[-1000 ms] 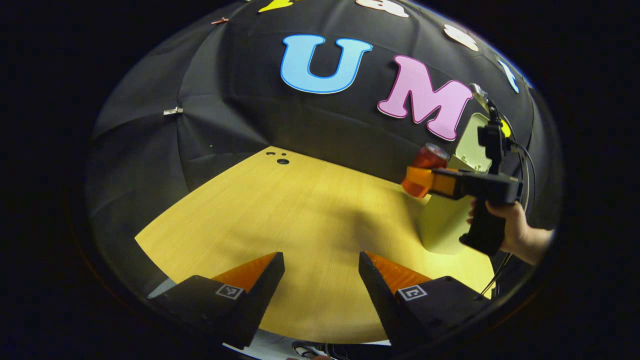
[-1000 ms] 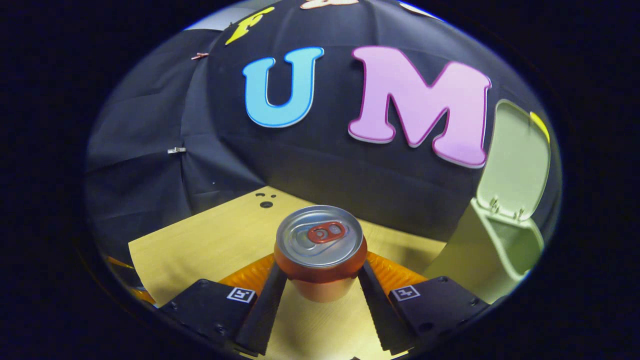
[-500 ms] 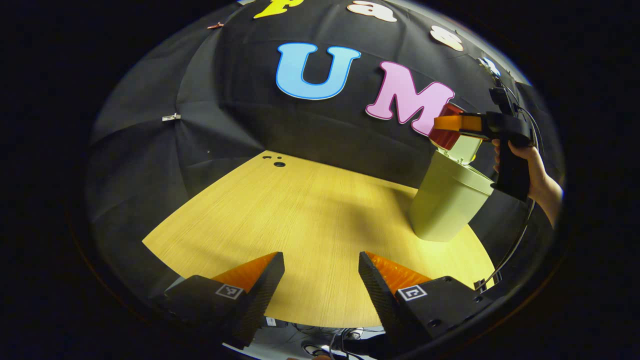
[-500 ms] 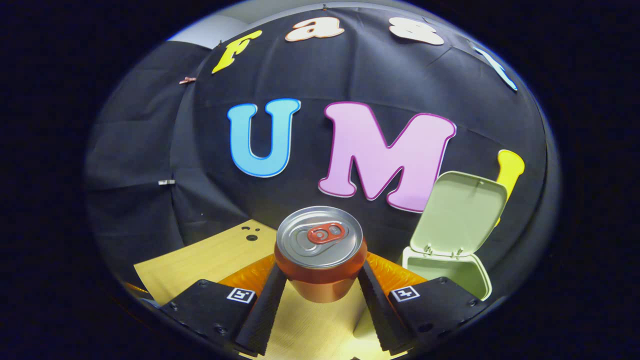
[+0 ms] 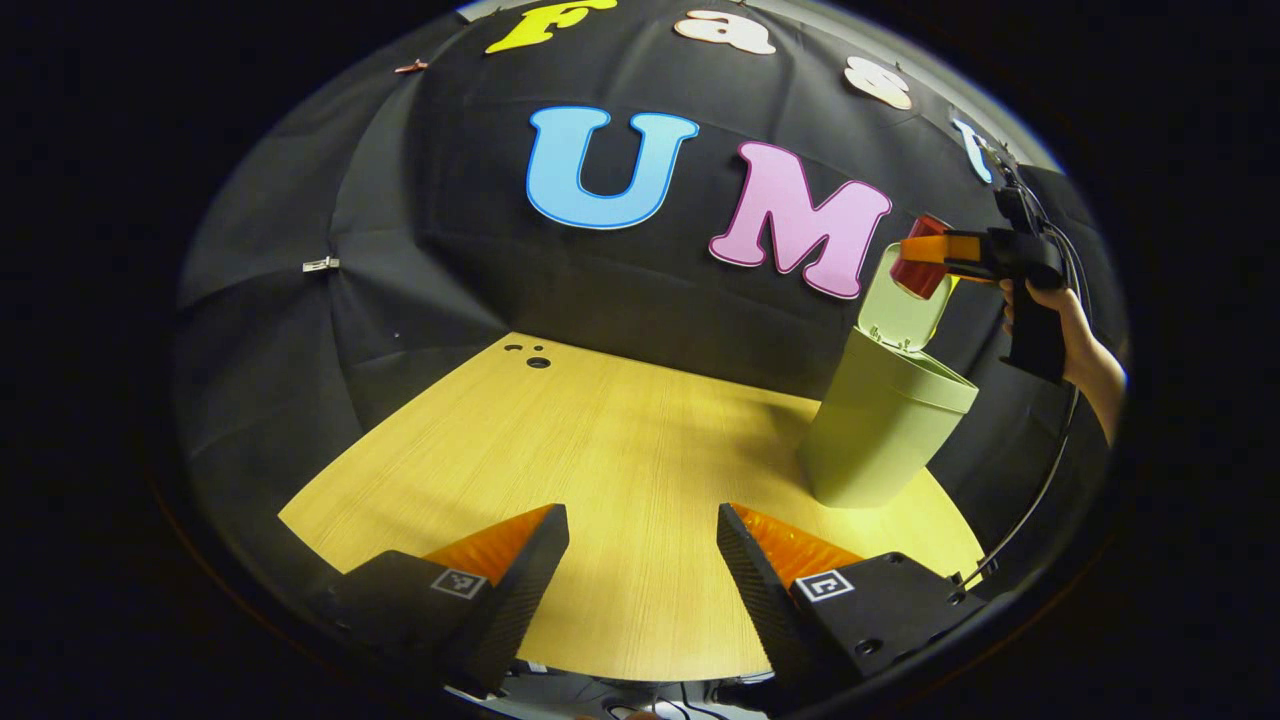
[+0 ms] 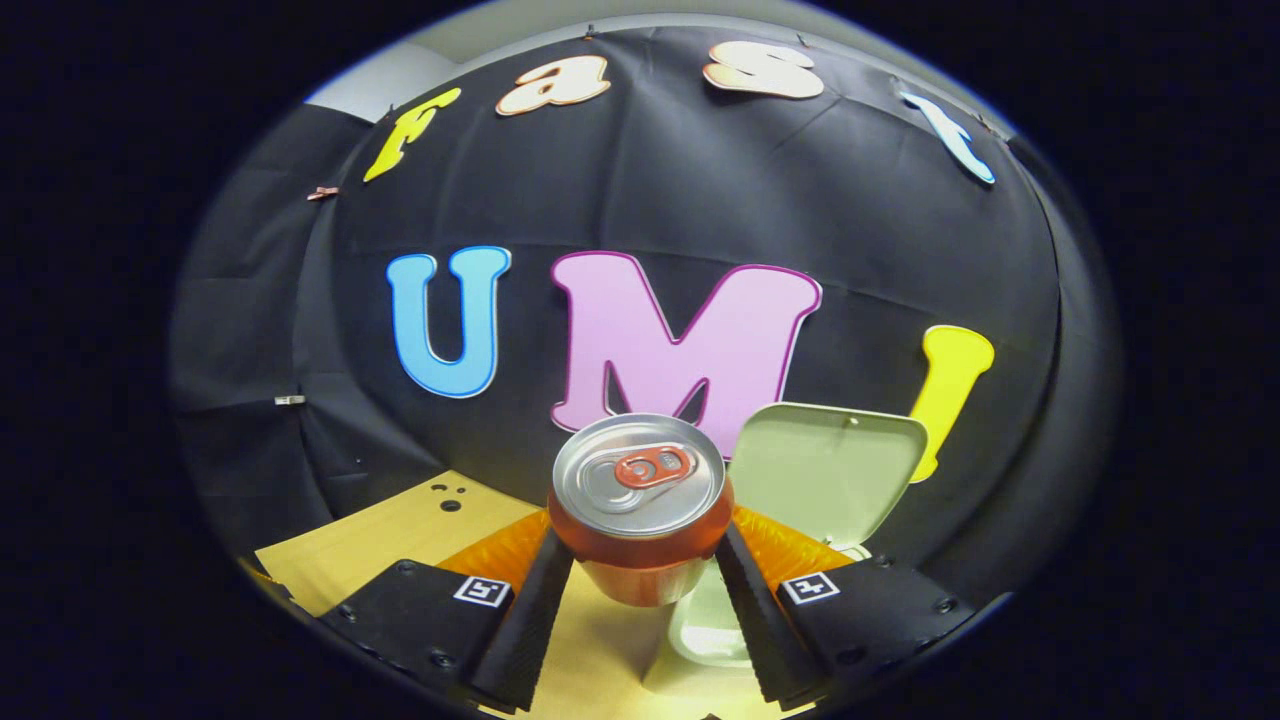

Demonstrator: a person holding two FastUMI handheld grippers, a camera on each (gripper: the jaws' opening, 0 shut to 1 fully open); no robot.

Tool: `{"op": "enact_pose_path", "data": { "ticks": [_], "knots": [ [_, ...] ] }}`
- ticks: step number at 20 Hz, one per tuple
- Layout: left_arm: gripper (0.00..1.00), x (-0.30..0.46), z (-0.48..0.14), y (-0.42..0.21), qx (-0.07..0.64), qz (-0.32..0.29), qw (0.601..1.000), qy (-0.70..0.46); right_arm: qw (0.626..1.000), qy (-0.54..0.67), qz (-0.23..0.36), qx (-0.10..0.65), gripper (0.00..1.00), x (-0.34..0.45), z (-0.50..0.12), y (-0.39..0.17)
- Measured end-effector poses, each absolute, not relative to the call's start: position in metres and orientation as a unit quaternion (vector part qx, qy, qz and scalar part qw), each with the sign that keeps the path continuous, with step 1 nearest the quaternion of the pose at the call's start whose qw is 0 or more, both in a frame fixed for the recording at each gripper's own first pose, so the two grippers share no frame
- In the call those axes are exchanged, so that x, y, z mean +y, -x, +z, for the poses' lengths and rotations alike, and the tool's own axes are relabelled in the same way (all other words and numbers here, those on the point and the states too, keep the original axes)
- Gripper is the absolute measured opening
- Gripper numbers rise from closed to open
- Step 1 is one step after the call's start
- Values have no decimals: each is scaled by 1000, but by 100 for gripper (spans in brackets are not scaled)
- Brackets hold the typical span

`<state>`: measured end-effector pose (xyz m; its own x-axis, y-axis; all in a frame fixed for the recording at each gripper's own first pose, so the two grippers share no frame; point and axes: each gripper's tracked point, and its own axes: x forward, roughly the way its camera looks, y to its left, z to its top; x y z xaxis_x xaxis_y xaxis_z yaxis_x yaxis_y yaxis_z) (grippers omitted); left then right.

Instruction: Press the lid of the desktop garbage bin to open it, pick up the crumpled paper on the desktop and throw it into the bin, then pick up the pop can on the desktop and drop it into the bin, and finally close the garbage bin lid.

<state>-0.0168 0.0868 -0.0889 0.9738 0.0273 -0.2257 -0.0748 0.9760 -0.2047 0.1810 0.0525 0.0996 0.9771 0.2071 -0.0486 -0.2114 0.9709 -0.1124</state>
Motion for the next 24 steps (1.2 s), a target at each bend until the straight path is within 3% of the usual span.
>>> {"op": "enact_pose_path", "data": {
  "ticks": [13, 24],
  "knots": [
    [96, 44, -88, -23, 132, 30, 985, 103, 993, 30, 58, 100, 83, -46, 26, -238],
    [96, 42, -104, -35, 157, 35, 981, 105, 991, 30, 40, 120, 85, -54, -2, -256]
  ]
}}
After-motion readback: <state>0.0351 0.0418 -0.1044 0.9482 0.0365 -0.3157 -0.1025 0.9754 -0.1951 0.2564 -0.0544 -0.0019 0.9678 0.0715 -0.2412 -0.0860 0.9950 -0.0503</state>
